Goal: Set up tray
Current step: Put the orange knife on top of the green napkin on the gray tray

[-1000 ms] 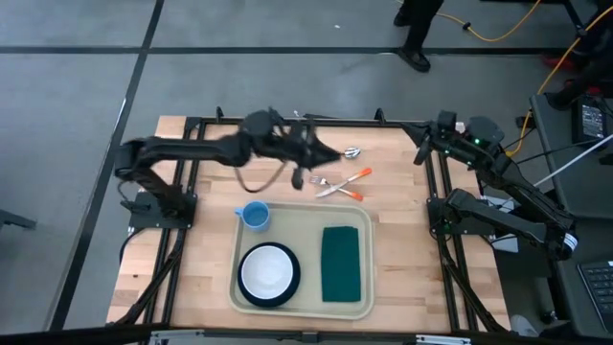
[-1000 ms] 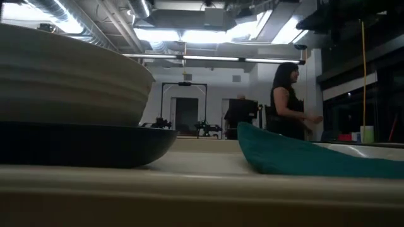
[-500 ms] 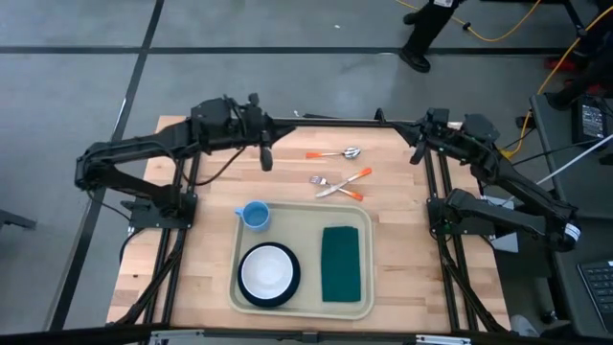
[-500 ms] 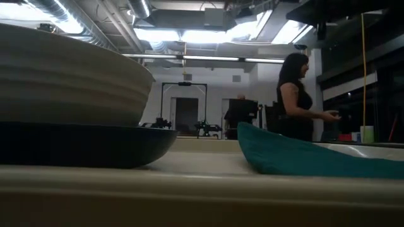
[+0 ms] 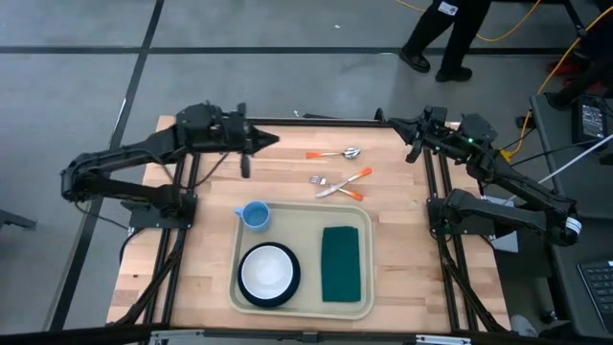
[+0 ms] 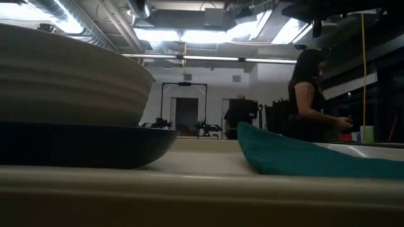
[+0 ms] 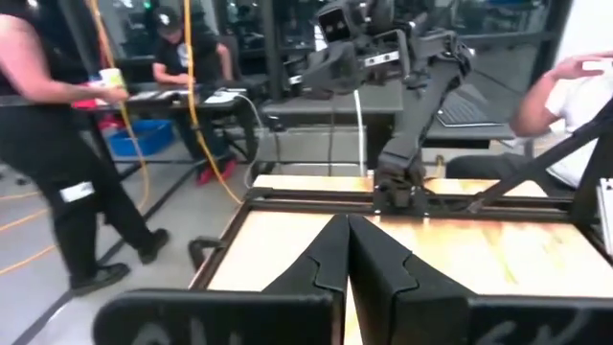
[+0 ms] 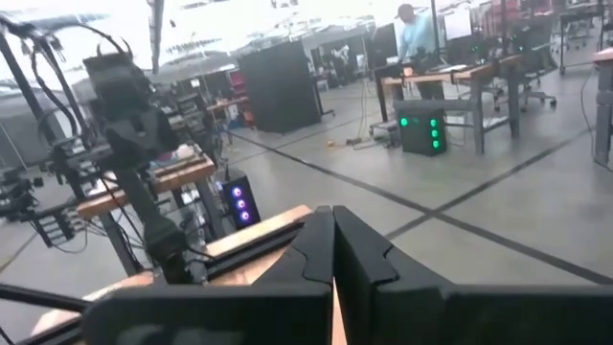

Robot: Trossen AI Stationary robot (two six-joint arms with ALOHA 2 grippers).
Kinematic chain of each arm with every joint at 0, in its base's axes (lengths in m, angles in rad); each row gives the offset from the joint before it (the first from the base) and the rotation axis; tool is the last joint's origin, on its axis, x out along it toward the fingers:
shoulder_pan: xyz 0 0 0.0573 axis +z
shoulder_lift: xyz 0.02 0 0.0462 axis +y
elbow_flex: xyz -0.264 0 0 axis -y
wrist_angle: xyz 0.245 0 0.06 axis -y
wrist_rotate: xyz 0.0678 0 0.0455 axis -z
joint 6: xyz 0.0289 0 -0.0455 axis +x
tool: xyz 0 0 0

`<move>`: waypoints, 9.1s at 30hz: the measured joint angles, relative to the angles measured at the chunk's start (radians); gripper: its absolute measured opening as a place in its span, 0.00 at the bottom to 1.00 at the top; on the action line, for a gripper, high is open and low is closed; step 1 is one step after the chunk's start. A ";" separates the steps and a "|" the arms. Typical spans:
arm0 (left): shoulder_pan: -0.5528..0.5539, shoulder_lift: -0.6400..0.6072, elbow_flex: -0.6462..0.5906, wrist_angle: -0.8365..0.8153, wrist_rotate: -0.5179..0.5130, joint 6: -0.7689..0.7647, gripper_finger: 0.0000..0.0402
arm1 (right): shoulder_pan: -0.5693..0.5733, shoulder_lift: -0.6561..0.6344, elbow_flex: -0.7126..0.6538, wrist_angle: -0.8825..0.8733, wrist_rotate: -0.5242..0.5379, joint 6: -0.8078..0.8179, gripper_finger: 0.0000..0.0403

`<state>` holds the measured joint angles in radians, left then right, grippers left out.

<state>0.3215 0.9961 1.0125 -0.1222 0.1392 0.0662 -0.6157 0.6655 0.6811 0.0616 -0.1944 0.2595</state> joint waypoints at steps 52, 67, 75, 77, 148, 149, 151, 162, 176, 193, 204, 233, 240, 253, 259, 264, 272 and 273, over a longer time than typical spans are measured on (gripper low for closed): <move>0.347 -0.634 -0.519 0.009 0.075 -0.214 0.01 | 0.045 0.266 0.000 0.129 0.002 -0.112 0.00; 0.362 -0.559 -0.448 -0.016 0.170 -0.184 0.01 | 0.047 0.343 0.177 -0.228 -0.013 -0.211 0.00; 0.362 -0.479 -0.402 -0.052 0.176 -0.149 0.02 | 0.047 0.461 0.451 -0.673 -0.008 -0.344 0.00; 0.362 -0.462 -0.391 -0.058 0.176 -0.149 0.02 | 0.047 0.494 0.515 -0.783 -0.008 -0.372 0.00; 0.362 -0.409 -0.340 -0.062 0.168 -0.096 0.01 | 0.203 1.124 0.650 -1.103 0.065 -0.818 0.28; 0.362 -0.409 -0.340 -0.062 0.167 -0.096 0.01 | 0.203 1.124 0.650 -1.092 0.069 -0.818 0.28; 0.362 -0.409 -0.340 -0.062 0.161 -0.096 0.01 | 0.203 1.124 0.650 -1.074 0.069 -0.818 0.28; 0.362 -0.409 -0.340 -0.062 0.112 -0.096 0.01 | 0.197 1.124 0.650 -1.046 0.052 -0.818 0.51; 0.362 -0.409 -0.340 -0.062 0.112 -0.096 0.01 | 0.197 1.124 0.650 -1.043 0.040 -0.882 0.58; 0.362 -0.409 -0.340 -0.062 0.088 -0.071 0.01 | 0.197 1.130 0.485 -0.912 0.044 -0.892 0.55; 0.362 -0.409 -0.340 -0.062 0.086 -0.081 0.01 | 0.195 1.130 0.472 -0.835 0.089 -0.893 0.55; 0.362 -0.409 -0.340 -0.065 0.065 -0.089 0.01 | 0.180 1.205 0.454 -0.805 0.151 -0.892 0.51; 0.362 -0.409 -0.340 -0.065 0.064 -0.089 0.01 | 0.180 1.205 0.454 -0.803 0.160 -0.893 0.34; 0.362 -0.409 -0.340 -0.065 0.063 -0.089 0.01 | 0.180 1.205 0.455 -0.805 0.158 -0.893 0.10; 0.362 -0.409 -0.340 -0.065 0.063 -0.089 0.01 | 0.180 1.205 0.455 -0.806 0.158 -0.893 0.11; 0.362 -0.409 -0.340 -0.065 0.063 -0.089 0.01 | 0.180 1.205 0.455 -0.810 0.158 -0.893 0.10; 0.362 -0.409 -0.340 -0.065 0.063 -0.089 0.01 | 0.180 1.205 0.494 -0.869 0.157 -0.887 0.10; 0.362 -0.409 -0.340 -0.065 0.063 -0.089 0.01 | 0.181 1.205 0.509 -0.886 0.157 -0.879 0.10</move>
<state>0.6835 0.5873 0.6724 -0.1876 0.2024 -0.0231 -0.4351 1.8702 1.1905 -0.8243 -0.0372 -0.6198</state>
